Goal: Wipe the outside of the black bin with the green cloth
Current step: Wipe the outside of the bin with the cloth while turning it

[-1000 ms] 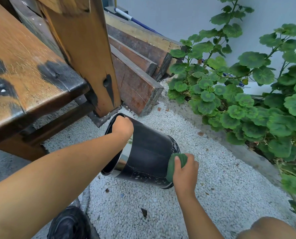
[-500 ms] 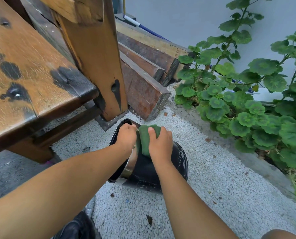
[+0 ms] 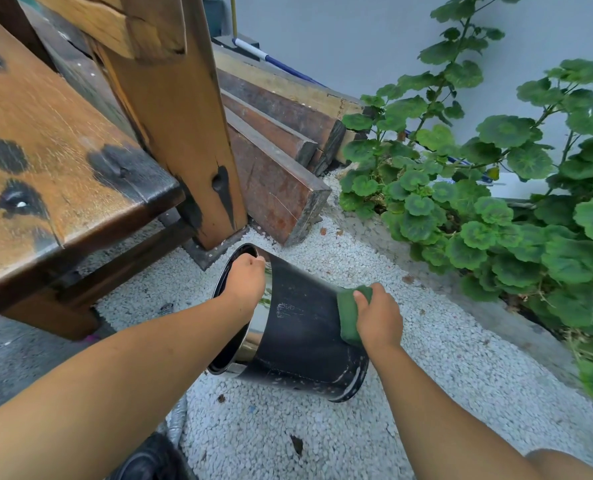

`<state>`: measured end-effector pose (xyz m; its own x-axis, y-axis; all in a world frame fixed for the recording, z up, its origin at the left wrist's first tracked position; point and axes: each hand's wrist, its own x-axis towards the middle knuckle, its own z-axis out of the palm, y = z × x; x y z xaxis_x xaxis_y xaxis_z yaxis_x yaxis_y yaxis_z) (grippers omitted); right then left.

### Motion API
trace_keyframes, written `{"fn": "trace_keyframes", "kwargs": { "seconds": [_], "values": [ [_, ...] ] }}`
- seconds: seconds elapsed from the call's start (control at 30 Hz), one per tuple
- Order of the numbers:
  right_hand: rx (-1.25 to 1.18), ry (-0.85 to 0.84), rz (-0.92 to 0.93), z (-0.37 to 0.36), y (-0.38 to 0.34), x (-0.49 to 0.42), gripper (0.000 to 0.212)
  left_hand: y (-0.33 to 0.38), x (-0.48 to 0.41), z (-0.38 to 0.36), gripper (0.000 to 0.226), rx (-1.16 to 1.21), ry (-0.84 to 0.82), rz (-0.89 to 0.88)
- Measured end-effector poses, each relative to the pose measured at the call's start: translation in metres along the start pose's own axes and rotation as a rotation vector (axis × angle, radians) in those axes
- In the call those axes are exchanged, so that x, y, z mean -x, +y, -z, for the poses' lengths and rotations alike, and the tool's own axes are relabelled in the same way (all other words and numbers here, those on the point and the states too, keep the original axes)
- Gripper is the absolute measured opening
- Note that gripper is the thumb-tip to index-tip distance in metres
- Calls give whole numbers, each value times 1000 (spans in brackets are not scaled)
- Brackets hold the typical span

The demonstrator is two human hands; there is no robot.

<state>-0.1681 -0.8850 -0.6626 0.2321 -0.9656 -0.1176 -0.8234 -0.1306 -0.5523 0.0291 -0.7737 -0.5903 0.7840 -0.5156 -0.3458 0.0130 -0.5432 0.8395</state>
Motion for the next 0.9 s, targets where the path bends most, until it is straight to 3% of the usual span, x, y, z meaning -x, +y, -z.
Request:
{"fn": "trace_keyframes", "kwargs": {
  "seconds": [0.17, 0.33, 0.43, 0.53, 0.73, 0.9],
  "values": [
    [-393, 43, 80, 23, -41, 6, 23, 1, -1, 4, 30, 10, 9, 6],
    [-885, -263, -33, 21, -107, 24, 11, 6, 3, 8, 15, 69, -45, 19],
    [-652, -222, 92, 1, -132, 46, 18, 7, 6, 11, 15, 238, -161, 38],
    [-406, -51, 180, -15, -134, 63, 26, 4, 7, 13, 15, 204, -218, 48],
    [-108, -5, 281, -26, -117, 58, 20, -3, -1, 11, 16, 205, -44, 70],
    [-24, 19, 225, -33, -83, 47, 26, -12, -5, 15, 45, 94, -8, 48]
  ]
}}
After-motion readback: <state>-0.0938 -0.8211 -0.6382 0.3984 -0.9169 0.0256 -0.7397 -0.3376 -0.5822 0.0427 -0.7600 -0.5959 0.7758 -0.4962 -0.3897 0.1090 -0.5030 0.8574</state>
